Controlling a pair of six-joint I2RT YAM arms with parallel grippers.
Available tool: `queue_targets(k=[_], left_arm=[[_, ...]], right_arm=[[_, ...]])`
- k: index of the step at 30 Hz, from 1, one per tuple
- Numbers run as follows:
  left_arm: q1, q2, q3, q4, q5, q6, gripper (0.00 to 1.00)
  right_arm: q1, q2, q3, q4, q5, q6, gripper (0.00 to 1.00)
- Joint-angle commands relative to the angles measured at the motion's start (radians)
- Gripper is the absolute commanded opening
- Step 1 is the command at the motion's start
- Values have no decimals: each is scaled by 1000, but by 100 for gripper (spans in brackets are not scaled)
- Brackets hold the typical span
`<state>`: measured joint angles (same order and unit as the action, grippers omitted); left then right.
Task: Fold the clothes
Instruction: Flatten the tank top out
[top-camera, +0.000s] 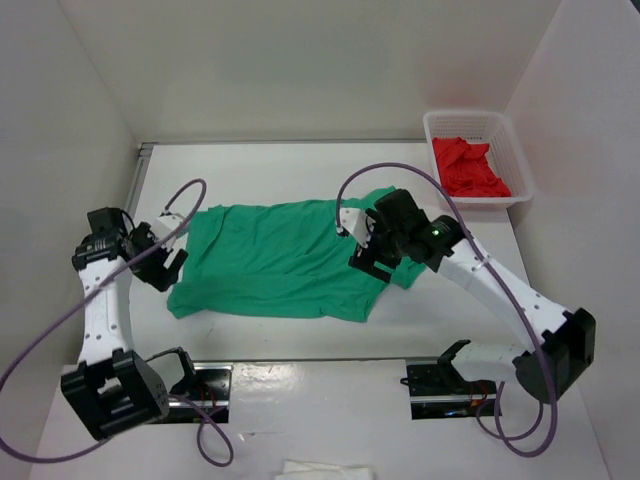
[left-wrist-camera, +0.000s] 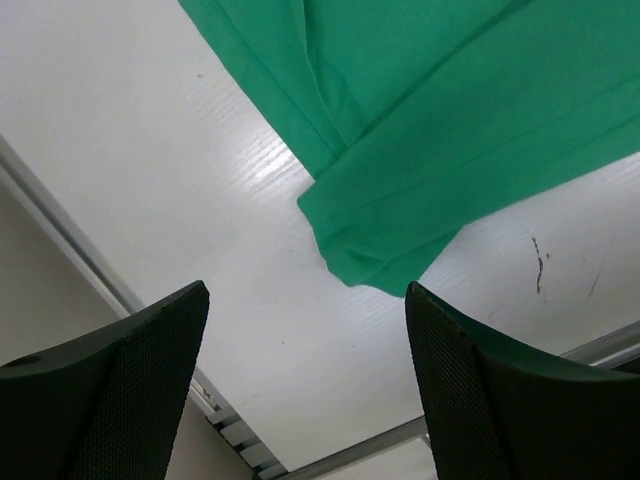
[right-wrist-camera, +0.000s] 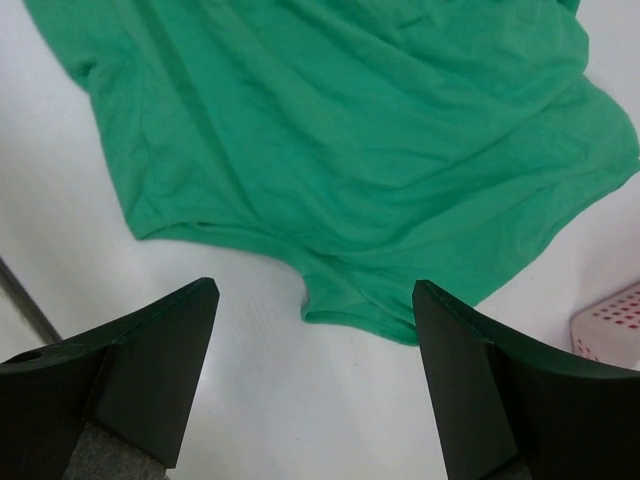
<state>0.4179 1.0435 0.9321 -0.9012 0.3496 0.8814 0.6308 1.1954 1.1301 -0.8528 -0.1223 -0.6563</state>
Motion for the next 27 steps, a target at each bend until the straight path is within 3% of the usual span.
queue_targets(k=[1,5,15,23,27], left_arm=[[-10,116,82,77,31,-105,85],[-10,248,180,88,97,-144,79],[-42,424,189,114,109,-173,74],[-76,394,168,39,-7,-48,66],[-76,348,143,39,-17,-38,66]], right_arm=[[4,61,-1,132,45,76,86],[4,112,36,143,18,86,85],[13,102,3,104,-16,41,85],[14,112,-7,-31,-39,-48,77],[69,208,-16,-69,-71,-72,74]])
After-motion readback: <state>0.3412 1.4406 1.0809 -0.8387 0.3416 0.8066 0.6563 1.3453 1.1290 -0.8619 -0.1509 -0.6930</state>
